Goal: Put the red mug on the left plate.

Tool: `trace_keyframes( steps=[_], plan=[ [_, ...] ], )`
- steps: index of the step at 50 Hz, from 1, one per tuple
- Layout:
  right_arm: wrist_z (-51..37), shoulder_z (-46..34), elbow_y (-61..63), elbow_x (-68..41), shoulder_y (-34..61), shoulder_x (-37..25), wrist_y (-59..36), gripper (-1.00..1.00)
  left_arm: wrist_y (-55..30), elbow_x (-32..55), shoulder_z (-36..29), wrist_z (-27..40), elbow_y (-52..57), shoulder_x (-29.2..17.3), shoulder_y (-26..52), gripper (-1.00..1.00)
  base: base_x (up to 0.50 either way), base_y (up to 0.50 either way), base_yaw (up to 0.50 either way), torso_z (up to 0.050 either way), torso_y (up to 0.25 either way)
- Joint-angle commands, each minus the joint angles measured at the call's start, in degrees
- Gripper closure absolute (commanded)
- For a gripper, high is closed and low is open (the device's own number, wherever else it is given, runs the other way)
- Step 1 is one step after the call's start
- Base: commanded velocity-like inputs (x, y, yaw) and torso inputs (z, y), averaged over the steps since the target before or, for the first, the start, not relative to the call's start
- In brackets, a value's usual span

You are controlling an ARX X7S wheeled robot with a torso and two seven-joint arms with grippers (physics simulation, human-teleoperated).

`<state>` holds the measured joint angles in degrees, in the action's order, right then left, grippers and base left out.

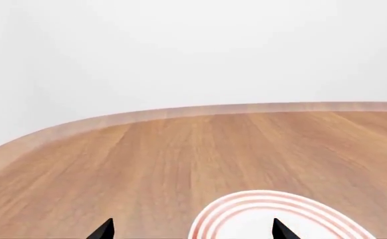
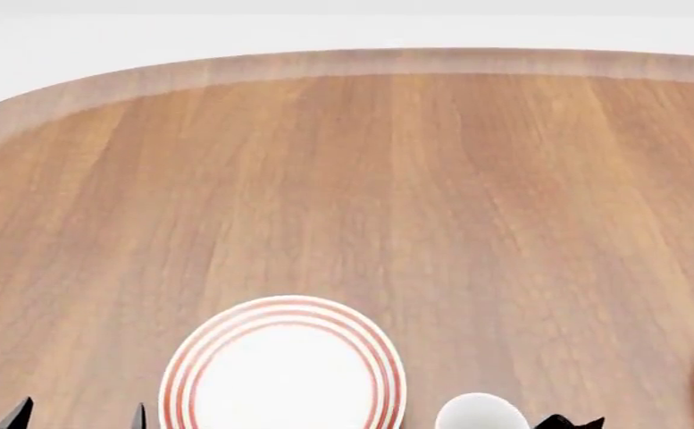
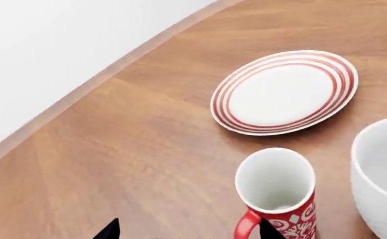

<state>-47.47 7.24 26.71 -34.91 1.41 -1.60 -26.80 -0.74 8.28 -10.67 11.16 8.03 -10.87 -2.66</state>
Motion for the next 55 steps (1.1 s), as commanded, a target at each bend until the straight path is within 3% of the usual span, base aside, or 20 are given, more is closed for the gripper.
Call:
trace_keyframes(
  steps=[1, 21, 25, 55],
  plan=[
    [-5.1, -1.1, -3.6, -2.3, 3.3, 0.0, 1.0, -1.0, 0.0, 0.4, -0.4, 0.2, -0.7, -0.2, 0.5, -1.0, 0.0, 0.0, 0.0, 0.0, 0.0],
    [-16.3, 1.0, -7.4, -7.0, 8.7, 0.0, 2.2, -1.0, 0.0, 1.1, -0.8, 0.6, -0.3, -0.8, 0.5, -1.0, 0.0, 0.0, 0.0, 0.0, 0.0],
    [-20.8, 2.7, -15.4, -9.9, 14.2, 0.5, 2.2, -1.0, -0.2, 1.6, -0.6, 0.8, 0.2, -1.1, 0.3, -1.0, 0.0, 0.0, 0.0, 0.0, 0.0],
    [-22.4, -0.4, -23.6, -13.2, 18.9, -1.5, 6.2, -1.0, 0.0, 2.4, -1.3, 2.0, 0.8, -2.0, 0.2, -1.0, 0.0, 0.0, 0.0, 0.0, 0.0]
  ],
)
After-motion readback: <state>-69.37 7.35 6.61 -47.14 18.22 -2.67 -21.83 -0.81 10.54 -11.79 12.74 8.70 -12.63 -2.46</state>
